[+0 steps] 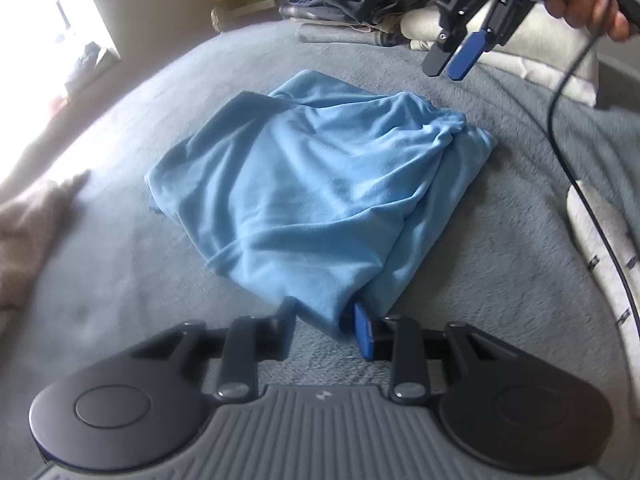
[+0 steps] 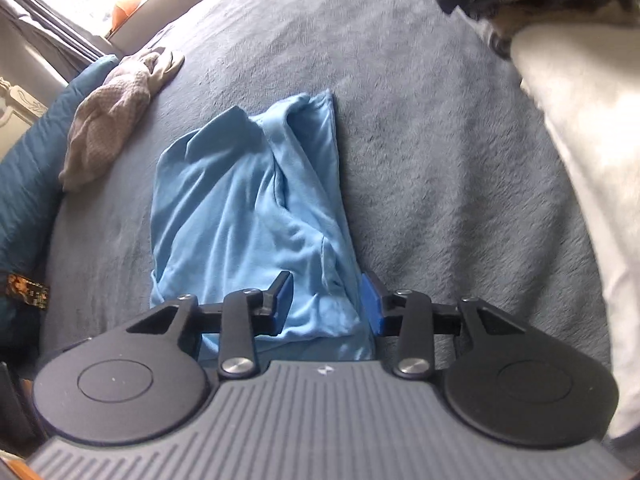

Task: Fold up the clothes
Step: 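Open both tools to release the shirt, then pinch the shirt corners with both tools and pull them apart taut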

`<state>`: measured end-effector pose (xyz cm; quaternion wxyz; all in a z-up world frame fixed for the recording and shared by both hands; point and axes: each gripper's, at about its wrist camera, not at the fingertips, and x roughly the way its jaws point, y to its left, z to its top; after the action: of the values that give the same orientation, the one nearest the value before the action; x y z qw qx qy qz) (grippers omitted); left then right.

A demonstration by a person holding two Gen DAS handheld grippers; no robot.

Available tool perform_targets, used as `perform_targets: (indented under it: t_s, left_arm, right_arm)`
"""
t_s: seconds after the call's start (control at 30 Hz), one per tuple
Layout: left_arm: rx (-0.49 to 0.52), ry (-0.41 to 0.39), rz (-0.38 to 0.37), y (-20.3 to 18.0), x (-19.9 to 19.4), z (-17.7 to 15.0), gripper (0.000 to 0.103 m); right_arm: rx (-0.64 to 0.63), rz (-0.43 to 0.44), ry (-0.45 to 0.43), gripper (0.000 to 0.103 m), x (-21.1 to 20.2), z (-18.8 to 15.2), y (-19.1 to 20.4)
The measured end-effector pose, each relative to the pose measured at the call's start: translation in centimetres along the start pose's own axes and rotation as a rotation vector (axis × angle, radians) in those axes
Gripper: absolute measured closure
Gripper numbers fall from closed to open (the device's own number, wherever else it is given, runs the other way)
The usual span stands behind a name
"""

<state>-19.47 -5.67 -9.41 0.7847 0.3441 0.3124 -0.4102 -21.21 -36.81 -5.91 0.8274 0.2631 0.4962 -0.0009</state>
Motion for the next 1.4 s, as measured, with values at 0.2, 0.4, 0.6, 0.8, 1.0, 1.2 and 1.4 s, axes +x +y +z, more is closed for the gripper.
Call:
perform_targets:
  t_s: [0.2,0.4,0.6,0.8,1.0,1.2,1.4]
  left_arm:
    - [0.02,0.019,0.026,-0.1,0.5,-0.2,0.081]
    - [0.032,0.029,0.031,-0.4,0.7,-0.3,0.084]
    - [0.043,0.032,0.038,-0.5,0.9,-0.3,0.084]
    - [0.023,0.035,0.039,-0.2,0.8,-0.4,0.083]
    - [0.013,0.021,0.054,-0.1,0.7,-0.3,0.081]
    - [-0.005,0.011,0.057,0.4,0.4,-0.5,0.081]
    - [0.038,-0.011,0.082,-0.2,0.2,-0.9,0.076]
  right_arm:
    - [0.052,-0.004,0.091,0.067,1.9,-0.2,-0.3]
    - [0.133,-0.024,0.131,0.067,3.1,-0.5,-1.4]
    - [0.145,-0.012,0.135,0.075,3.6,-0.5,-1.9]
    - [0.132,0.001,0.138,0.09,3.3,-0.5,-1.7]
    - [0.131,-0.006,0.151,0.089,3.8,-0.5,-1.6]
    - [0.08,0.022,0.095,0.1,2.4,-0.2,-1.0]
    - [0.107,0.042,0.08,0.101,1.1,-0.1,-1.5]
